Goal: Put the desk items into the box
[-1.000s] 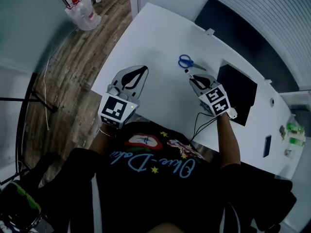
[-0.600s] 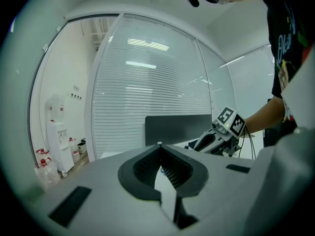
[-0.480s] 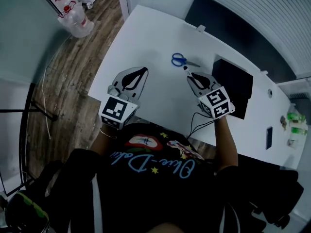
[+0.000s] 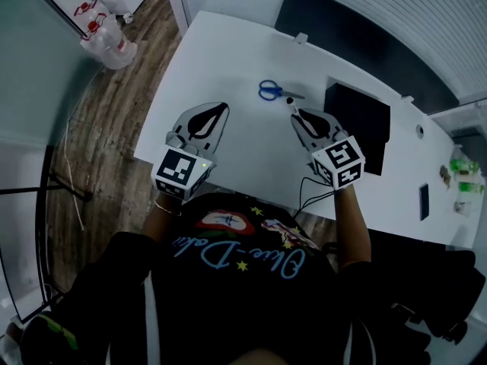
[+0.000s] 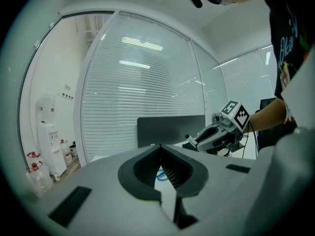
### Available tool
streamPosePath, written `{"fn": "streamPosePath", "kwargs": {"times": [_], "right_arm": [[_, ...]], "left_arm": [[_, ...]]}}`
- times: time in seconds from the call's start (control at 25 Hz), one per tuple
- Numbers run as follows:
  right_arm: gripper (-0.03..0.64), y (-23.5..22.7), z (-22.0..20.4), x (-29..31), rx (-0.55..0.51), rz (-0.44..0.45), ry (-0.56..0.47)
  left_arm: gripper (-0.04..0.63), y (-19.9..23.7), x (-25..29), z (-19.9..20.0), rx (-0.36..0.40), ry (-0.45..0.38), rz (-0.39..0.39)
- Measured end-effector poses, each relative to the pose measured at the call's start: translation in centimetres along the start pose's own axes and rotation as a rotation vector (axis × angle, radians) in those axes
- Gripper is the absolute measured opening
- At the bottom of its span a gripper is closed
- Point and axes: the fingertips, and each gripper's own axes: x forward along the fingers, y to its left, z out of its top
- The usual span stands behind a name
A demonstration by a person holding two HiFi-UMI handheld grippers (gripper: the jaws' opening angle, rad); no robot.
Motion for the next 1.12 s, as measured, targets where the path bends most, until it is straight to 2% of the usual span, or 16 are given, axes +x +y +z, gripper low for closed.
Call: {"fn": "streamPosePath", "kwargs": {"times": [0.24, 0.56, 0.88, 1.12], "right_arm": [[0.074, -0.3, 0.8, -1.5, 0.056, -0.038, -0.063], [0.074, -0.5, 1.9, -3.6, 0.096, -0.081, -0.128], [0.074, -0.2, 3.5, -4.8, 0.12, -0.108, -0.193], [0.074, 0.0, 4.0, -5.3, 0.141, -0.122, -0.207]], "left_arm": [[0.008, -0.1, 0.5, -0.1, 0.017, 0.011, -0.016], [0.008, -1.0, 1.4, 0.5, 0.039, 0.008, -0.072], [0.008, -0.8, 1.3, 0.7, 0.051, 0.005, -0.086], [0.008, -1.0, 1.1, 1.7, 0.103, -0.001, -0.097]]}}
